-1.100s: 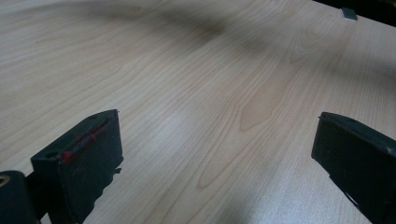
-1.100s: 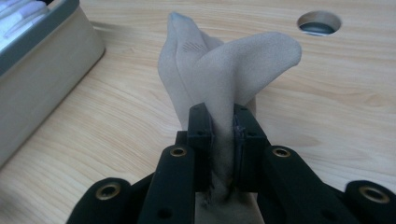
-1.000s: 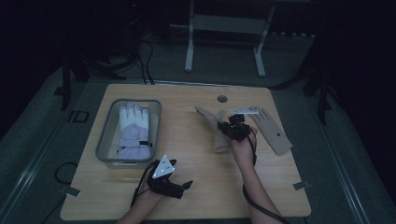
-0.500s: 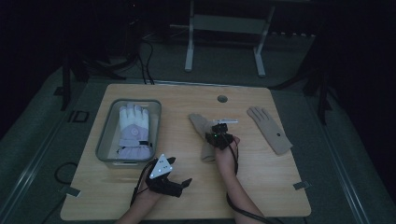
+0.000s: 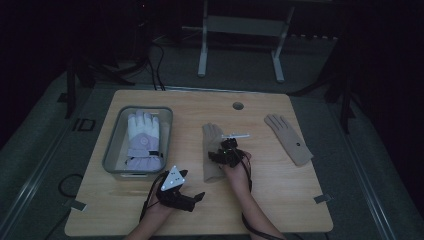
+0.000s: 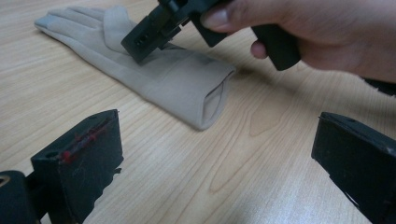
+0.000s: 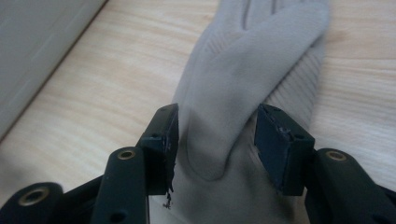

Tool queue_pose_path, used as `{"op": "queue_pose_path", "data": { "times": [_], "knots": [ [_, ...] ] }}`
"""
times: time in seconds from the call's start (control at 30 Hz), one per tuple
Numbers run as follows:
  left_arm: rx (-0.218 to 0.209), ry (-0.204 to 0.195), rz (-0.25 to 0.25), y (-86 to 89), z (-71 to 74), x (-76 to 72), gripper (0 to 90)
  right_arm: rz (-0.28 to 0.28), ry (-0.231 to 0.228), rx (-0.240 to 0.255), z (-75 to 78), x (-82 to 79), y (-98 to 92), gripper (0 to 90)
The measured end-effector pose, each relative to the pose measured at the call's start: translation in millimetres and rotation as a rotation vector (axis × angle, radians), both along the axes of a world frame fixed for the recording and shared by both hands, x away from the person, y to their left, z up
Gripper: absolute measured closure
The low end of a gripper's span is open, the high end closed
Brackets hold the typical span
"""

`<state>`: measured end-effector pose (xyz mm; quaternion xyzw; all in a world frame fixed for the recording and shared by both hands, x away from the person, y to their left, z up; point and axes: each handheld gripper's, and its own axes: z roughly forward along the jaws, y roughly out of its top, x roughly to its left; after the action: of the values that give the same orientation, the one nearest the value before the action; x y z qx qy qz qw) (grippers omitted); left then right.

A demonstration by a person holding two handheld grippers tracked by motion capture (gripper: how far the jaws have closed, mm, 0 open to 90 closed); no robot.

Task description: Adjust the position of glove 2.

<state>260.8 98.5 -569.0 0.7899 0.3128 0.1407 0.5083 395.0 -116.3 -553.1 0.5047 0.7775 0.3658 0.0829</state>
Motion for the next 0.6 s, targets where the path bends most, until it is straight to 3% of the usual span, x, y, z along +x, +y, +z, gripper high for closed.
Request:
{"op": "queue_pose_path", "data": {
  "times": [0.17, 0.4, 0.6],
  "knots": [
    [-0.004, 0.003, -0.001, 1.1, -0.9, 0.7, 2.1, 0.032, -0.002, -0.021, 5.6, -2.1, -4.3, 42.6],
    [0.002, 0.002, -0.004, 0.4, -2.1, 0.2, 2.1, 0.046, -0.030, -0.039, 15.9, -2.5, -28.4, 42.3],
    [-0.001, 0.004, -0.004, 0.8, -2.7, 0.1, 2.1, 0.069, -0.096, -0.058, 33.2, -6.2, -56.8, 42.4]
  ]
}}
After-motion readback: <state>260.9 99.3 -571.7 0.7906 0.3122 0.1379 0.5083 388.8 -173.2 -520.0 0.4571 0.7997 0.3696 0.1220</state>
